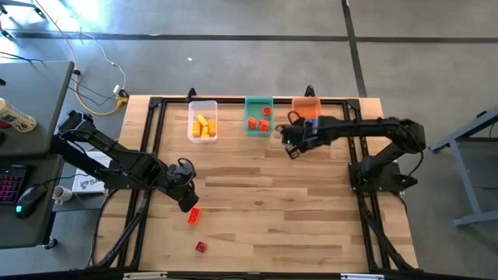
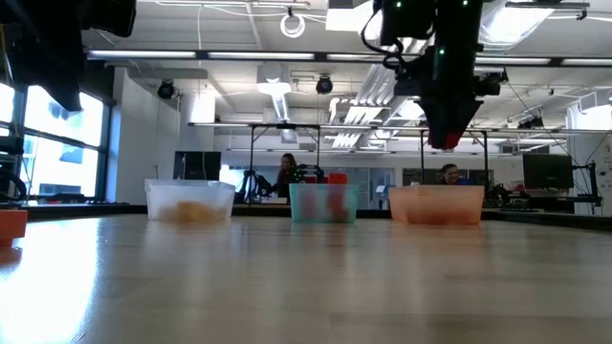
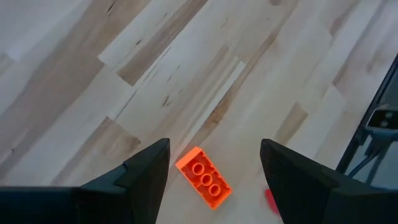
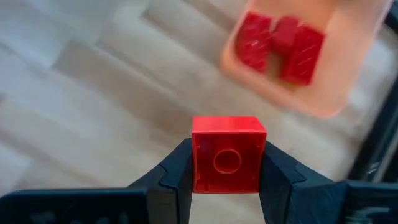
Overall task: Sort & place blocks by color
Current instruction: Put the red game piece into the orange bin
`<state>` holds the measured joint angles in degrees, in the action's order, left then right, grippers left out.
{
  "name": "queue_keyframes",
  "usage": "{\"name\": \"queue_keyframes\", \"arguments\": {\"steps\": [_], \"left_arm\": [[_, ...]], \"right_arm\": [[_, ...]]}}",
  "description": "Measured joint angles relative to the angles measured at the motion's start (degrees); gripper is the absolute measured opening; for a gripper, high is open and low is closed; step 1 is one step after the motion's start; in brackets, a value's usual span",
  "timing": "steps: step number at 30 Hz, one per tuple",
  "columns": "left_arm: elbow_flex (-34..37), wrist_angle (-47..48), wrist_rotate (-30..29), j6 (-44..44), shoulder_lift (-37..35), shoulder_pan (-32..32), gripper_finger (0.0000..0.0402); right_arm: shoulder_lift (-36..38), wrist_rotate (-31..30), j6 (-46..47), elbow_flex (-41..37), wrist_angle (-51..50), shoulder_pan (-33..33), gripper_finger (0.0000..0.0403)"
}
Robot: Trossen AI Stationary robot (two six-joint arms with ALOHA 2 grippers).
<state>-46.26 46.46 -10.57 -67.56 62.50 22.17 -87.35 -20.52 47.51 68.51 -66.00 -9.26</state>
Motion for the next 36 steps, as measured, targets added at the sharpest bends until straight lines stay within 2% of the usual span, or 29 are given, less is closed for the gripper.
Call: {"name": "queue_keyframes", "arguments": {"steps": [9,12,19,27,36], "left_arm": [[0.00,0.04,0.13,-13.02,0.76,0.01,0.0236],[0.00,0.04,2.43,-18.06,1.90,-0.01,0.0236],[0.00,-0.09,4.58,-22.39,6.22,0.05,0.0236],[0.03,-2.04,6.16,-25.61,10.24,1.57,0.0236],[0.02,-6.40,6.10,-32.75,14.16,5.51,0.0236]], "right_arm": [[0.00,-0.43,-13.45,0.00,0.72,-13.69,0.0108],[0.00,-0.15,-16.87,0.00,1.52,-17.64,0.0108],[-1.14,5.31,-25.16,0.01,4.90,-25.33,0.0108],[-2.70,12.41,-29.51,0.04,5.73,-30.56,0.0108],[-5.42,14.15,-32.63,0.04,6.53,-32.74,0.0125]]}}
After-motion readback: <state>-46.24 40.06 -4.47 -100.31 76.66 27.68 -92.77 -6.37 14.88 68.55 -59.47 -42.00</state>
